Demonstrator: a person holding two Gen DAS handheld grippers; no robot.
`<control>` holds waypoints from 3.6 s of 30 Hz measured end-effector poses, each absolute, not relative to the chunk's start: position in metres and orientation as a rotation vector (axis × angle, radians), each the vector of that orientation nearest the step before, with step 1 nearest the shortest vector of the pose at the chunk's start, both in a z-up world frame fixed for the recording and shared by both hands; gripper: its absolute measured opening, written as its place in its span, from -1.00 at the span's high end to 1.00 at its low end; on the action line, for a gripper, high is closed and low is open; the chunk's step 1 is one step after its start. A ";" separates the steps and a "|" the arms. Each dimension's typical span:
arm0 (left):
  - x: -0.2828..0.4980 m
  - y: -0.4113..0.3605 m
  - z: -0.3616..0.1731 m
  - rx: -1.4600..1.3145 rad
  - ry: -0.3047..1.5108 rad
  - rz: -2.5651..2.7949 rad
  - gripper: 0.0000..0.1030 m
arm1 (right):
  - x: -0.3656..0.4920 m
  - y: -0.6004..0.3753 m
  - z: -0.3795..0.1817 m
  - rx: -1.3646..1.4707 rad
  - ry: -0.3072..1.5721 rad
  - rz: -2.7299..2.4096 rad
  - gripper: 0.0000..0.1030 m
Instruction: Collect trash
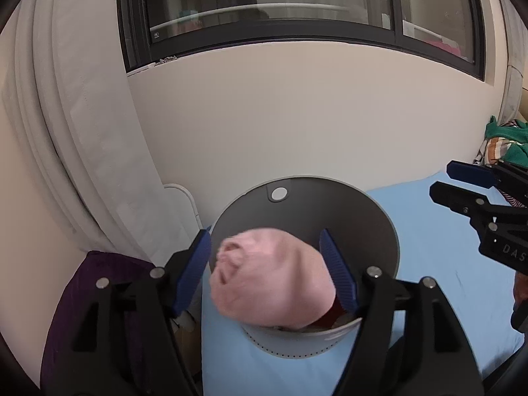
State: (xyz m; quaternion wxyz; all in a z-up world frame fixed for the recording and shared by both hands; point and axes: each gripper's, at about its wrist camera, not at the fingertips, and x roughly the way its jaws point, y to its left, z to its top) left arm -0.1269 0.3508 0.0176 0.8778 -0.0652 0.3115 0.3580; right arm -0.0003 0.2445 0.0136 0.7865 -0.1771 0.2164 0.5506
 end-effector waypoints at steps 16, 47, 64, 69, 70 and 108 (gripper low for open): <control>-0.117 0.310 0.025 -0.084 0.628 0.694 -0.52 | 0.006 0.201 0.013 -0.357 0.463 1.095 -0.29; 0.024 0.078 -0.001 0.028 0.643 0.101 -0.62 | 0.067 -0.117 -0.041 -0.057 0.659 0.279 -0.67; 0.063 -0.006 -0.002 0.108 0.666 -0.042 -0.66 | 0.062 -0.209 -0.040 0.023 0.678 0.071 -0.67; 0.067 -0.008 -0.003 0.116 0.669 -0.034 -0.66 | 0.064 -0.209 -0.039 0.026 0.677 0.068 -0.67; 0.067 -0.007 -0.003 0.114 0.670 -0.032 -0.66 | 0.063 -0.209 -0.039 0.025 0.678 0.070 -0.67; 0.066 -0.015 -0.007 0.106 0.677 -0.044 -0.70 | 0.066 -0.212 -0.037 0.029 0.678 0.074 -0.67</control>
